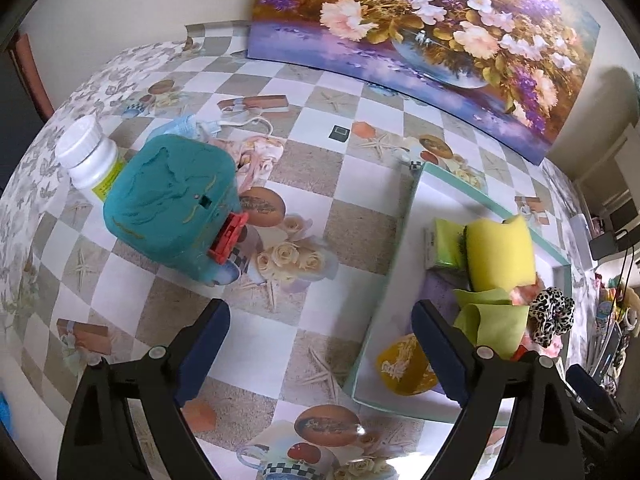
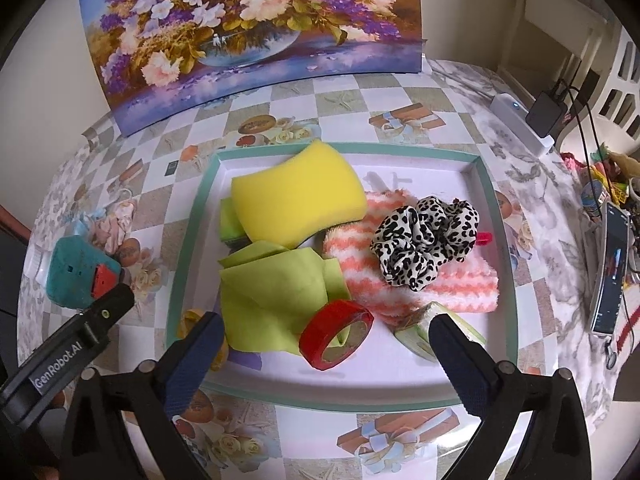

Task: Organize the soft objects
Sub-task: 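Move both grippers back toward the blue face mask and pink floral cloth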

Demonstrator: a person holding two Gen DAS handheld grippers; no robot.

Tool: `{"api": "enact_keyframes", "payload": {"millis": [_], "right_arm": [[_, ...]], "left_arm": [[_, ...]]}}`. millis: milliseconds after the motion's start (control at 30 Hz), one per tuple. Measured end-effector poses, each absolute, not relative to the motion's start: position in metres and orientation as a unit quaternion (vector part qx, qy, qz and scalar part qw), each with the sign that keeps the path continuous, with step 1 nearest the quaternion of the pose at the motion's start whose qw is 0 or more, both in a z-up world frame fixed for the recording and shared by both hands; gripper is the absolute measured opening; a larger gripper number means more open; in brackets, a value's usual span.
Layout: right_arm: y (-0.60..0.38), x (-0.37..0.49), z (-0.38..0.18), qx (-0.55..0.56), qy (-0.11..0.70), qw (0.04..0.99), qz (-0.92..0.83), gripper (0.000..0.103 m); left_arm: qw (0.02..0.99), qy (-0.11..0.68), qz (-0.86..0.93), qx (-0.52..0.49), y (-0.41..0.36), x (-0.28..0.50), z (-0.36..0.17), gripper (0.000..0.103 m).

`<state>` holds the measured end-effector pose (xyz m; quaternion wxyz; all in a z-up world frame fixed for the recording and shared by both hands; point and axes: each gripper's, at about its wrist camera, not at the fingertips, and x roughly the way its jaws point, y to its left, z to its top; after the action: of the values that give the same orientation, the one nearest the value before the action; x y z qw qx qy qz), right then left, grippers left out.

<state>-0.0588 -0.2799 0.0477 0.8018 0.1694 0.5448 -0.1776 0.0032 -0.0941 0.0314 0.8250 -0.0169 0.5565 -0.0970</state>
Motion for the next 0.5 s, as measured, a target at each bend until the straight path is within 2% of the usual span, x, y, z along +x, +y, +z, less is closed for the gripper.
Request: {"api": "enact_keyframes", "payload": {"millis": [500], "right_arm": [[-0.273,-0.055,0.056,0.174,0.533,0.814,-0.148,0.103]], "left_arm": [[0.823,0.558,-0.108,-0.012,-0.090,0.002,0.038,0.093]]}}
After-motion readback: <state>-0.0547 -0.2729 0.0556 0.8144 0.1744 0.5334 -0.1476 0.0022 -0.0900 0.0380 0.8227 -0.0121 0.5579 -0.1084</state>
